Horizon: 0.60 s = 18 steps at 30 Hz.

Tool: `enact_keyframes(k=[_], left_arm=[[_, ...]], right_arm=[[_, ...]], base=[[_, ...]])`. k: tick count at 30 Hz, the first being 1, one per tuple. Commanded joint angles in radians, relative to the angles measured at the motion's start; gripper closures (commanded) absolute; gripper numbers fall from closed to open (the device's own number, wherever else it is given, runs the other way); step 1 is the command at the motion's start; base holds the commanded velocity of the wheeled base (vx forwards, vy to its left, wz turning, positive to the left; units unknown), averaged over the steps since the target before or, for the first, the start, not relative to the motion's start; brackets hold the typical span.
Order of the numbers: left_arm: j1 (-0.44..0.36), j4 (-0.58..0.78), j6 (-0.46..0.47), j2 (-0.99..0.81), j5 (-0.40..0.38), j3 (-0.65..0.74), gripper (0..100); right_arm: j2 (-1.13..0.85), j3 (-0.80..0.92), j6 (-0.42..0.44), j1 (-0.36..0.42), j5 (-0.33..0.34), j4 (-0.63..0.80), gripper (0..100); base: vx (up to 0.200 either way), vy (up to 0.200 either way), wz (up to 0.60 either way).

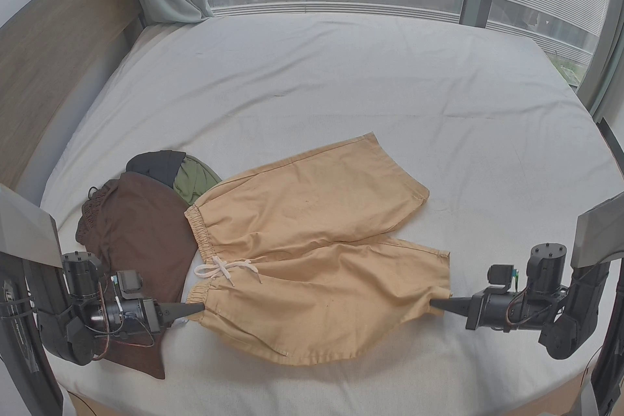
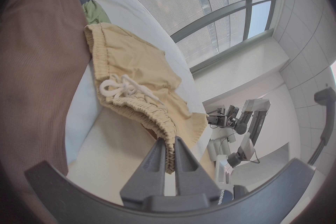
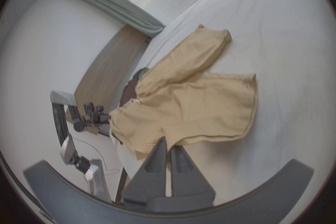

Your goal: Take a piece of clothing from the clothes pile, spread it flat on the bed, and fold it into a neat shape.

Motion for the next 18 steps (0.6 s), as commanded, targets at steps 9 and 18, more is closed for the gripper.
enact_keyframes(k=[9, 18], left_arm=[[-0.029, -0.002, -0.192, -0.086, 0.007, -0.127, 100], [-0.032, 0.000, -0.304, -0.115, 0.049, -0.169, 100]], right_arm=[[-0.206, -0.106, 0.172, 0.000, 0.047, -0.001, 100], [-0.230, -0.106, 0.170, -0.005, 0.047, -0.001, 100]], base=[[0.000, 0.000, 0.00], [0.000, 0.000, 0.00]])
